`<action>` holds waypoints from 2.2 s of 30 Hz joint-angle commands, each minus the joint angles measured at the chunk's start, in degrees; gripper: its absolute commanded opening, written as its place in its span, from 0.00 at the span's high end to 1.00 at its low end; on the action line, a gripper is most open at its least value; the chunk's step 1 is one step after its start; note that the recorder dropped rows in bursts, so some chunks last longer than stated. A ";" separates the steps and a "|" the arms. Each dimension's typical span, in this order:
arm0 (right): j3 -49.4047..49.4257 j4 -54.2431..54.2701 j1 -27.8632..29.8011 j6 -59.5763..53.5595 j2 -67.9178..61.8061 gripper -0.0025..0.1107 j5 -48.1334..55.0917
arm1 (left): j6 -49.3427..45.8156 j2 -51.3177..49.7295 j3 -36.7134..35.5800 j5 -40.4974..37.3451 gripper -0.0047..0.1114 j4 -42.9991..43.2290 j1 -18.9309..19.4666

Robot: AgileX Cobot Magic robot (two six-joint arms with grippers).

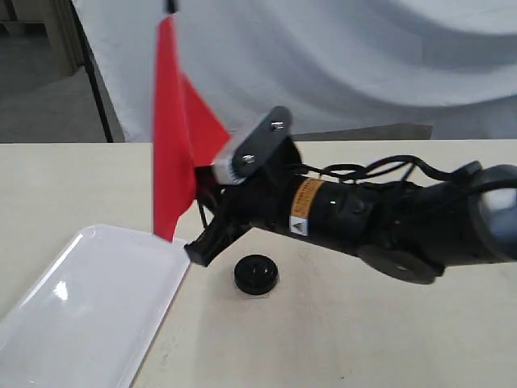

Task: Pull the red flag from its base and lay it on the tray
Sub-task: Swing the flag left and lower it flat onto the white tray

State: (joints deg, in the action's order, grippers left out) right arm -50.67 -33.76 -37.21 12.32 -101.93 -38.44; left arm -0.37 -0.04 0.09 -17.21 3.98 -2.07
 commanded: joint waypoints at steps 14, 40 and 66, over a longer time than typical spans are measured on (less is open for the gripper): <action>-28.16 4.92 -13.03 -33.94 -14.44 0.98 49.13 | 0.37 0.04 -0.09 0.56 0.95 0.28 0.12; -38.17 -45.32 -21.17 -18.95 -28.39 0.98 63.06 | 0.37 0.04 -0.09 0.92 0.95 0.28 0.12; -38.17 -48.76 -22.37 -10.14 -28.93 0.45 74.84 | 0.37 0.04 -0.09 0.92 0.95 0.28 0.12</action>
State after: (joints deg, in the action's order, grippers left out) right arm -88.48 -82.21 -59.41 0.00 -131.68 31.86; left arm -0.37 -0.04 0.09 -16.93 3.98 -2.07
